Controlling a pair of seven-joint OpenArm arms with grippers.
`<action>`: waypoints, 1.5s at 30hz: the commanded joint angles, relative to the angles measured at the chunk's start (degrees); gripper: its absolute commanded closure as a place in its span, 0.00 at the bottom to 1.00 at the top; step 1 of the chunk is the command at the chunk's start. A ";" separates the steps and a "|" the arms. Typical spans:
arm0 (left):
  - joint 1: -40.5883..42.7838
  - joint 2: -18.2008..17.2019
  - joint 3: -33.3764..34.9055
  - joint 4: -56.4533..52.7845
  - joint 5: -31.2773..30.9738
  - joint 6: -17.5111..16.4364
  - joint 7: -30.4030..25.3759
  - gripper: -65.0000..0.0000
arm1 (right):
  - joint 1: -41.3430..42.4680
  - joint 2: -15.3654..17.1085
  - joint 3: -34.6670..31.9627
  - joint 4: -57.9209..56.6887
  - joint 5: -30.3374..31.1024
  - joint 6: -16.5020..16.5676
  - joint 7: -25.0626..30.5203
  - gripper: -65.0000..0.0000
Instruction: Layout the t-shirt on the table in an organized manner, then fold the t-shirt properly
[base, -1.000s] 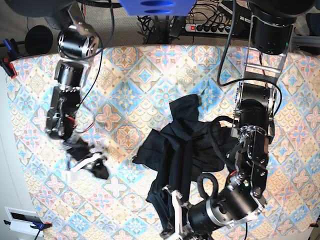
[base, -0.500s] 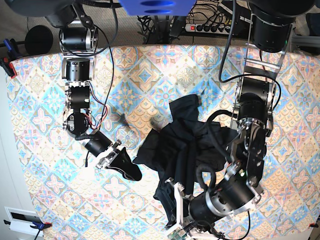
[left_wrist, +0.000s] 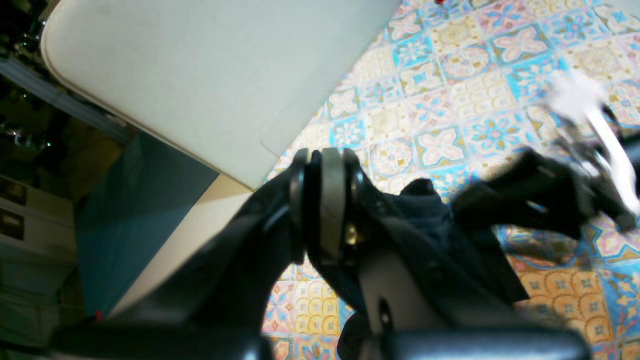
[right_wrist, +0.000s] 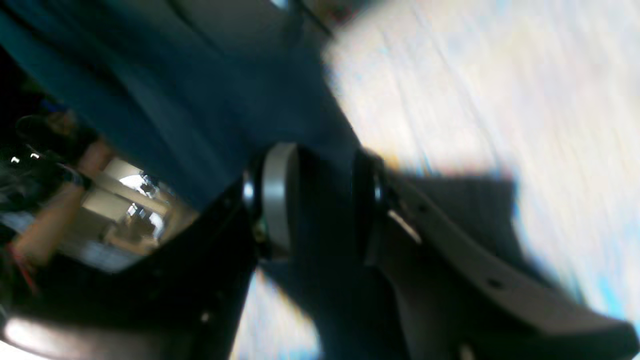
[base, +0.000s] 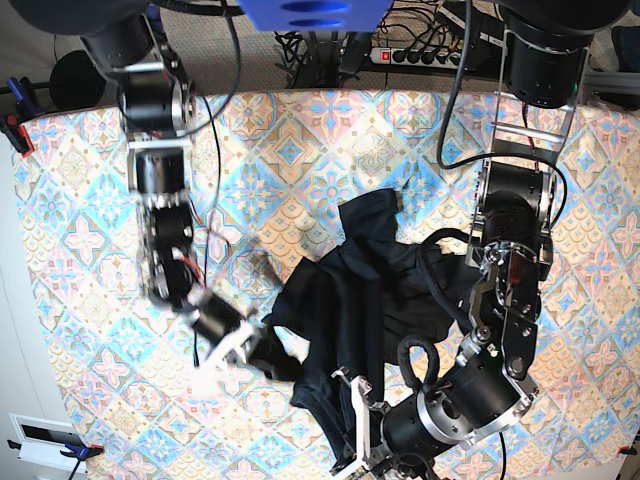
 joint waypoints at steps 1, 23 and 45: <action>-2.38 0.12 -0.29 0.65 -0.02 0.18 -1.43 1.00 | 0.75 -1.11 -0.84 -0.72 0.83 0.78 0.58 0.71; -2.56 0.73 -0.29 0.65 0.16 0.27 -1.34 1.00 | 1.89 -5.24 1.27 -2.83 0.83 1.05 1.29 0.72; -2.47 0.38 -0.29 0.65 0.25 0.27 -1.34 1.00 | 3.47 -1.90 2.94 -2.74 11.47 1.05 0.85 0.72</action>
